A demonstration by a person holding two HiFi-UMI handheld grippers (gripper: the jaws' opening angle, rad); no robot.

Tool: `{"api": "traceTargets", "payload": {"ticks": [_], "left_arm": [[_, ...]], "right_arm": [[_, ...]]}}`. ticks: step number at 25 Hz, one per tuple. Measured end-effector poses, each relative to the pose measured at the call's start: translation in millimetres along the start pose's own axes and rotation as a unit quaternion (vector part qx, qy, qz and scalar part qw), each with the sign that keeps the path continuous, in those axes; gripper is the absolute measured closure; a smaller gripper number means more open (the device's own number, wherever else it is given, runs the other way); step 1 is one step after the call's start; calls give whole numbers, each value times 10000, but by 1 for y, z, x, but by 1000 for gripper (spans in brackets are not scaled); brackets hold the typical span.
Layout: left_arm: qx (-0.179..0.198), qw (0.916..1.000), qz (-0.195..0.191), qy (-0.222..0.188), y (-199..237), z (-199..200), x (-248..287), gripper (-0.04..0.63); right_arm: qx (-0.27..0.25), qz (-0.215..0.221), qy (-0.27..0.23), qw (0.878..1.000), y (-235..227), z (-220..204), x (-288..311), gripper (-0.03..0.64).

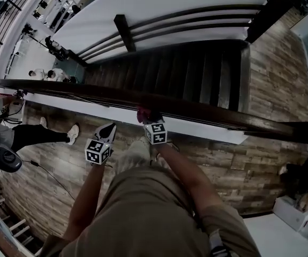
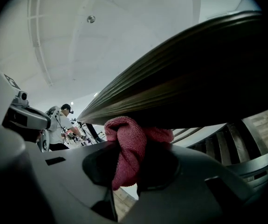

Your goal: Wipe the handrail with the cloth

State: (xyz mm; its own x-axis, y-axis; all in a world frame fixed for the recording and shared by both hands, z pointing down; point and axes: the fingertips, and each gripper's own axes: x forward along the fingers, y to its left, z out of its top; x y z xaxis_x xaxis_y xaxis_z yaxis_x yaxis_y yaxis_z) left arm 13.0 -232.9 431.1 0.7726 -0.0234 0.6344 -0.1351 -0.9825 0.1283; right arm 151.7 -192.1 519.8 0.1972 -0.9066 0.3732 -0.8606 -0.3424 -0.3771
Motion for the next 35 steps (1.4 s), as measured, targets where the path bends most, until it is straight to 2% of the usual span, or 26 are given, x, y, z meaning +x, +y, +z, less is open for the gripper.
{"api": "traceTargets", "payload": {"ticks": [5,10,14,22,30,35], "left_arm": [[152,9993,-337,37,-10,-2,4,578],[402,9968,-692,-5,-19,0,30,578],[548,9938,-965,-38,-30,1,48,578],[910,9846,-1489,53,-80,11,79,578],[863,9875,-1316,101,-127,36,107,578],[807,9886,-1253,217,-190,47,139,578]], "right_arm": [[133,-296,-39,9995,-17,4,-25,522],[-130,-561,-84,9983,-51,4,-54,522],[-121,-757,-126,9970,-71,2,-73,522],[38,-1308,-171,9913,-124,5,-119,522],[-94,-1264,-34,9919,-188,7,-168,522],[-123,-1141,-7,9934,-240,7,-210,522]]}}
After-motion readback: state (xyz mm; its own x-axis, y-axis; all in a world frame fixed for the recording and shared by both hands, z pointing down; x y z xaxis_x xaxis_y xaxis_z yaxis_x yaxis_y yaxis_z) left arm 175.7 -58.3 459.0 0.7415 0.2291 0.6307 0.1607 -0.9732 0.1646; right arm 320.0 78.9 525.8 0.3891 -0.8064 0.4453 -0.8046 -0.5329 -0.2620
